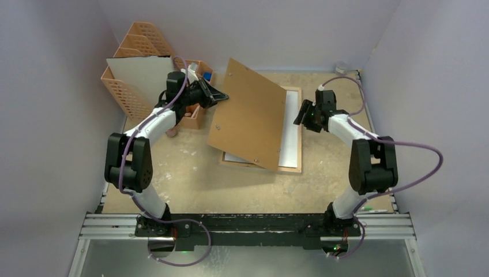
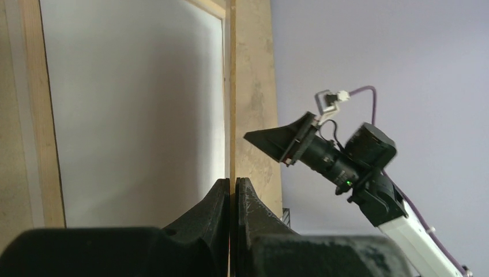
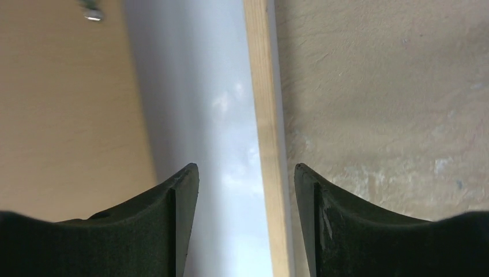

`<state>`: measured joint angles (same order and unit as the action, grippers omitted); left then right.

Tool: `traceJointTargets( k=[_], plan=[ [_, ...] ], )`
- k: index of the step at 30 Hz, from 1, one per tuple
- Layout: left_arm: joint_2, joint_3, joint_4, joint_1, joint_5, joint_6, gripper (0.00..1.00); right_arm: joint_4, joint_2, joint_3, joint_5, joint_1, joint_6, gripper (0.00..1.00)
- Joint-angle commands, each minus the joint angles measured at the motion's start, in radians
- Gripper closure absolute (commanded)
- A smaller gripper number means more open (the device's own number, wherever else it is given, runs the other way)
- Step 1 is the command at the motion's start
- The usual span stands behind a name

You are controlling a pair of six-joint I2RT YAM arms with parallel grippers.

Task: Put the photo into the frame
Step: Place the photo frame item in the photo frame.

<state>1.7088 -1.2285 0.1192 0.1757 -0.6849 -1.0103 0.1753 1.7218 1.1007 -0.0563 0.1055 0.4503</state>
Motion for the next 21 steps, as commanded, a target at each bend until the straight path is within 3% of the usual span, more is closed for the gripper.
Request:
traceJointTargets(
  k=[1,9,14,17,21],
  plan=[
    [-0.054,0.064,0.204,0.048,0.064,-0.122,1.0,-0.059,-0.134,-0.072,-0.017,-0.016,0.205,0.36],
    [-0.072,0.104,0.303,0.075,0.137,-0.18,1.0,0.011,-0.192,-0.116,-0.105,-0.016,0.167,0.43],
    [-0.052,0.109,0.344,0.084,0.135,-0.201,1.0,0.019,-0.234,-0.227,-0.117,-0.017,0.207,0.64],
    [-0.032,0.128,0.4,0.095,0.137,-0.222,1.0,0.0,-0.27,-0.241,-0.079,-0.017,0.236,0.64],
    [0.021,0.124,0.492,0.109,0.136,-0.241,1.0,0.009,-0.285,-0.236,-0.024,-0.023,0.265,0.57]
  ],
)
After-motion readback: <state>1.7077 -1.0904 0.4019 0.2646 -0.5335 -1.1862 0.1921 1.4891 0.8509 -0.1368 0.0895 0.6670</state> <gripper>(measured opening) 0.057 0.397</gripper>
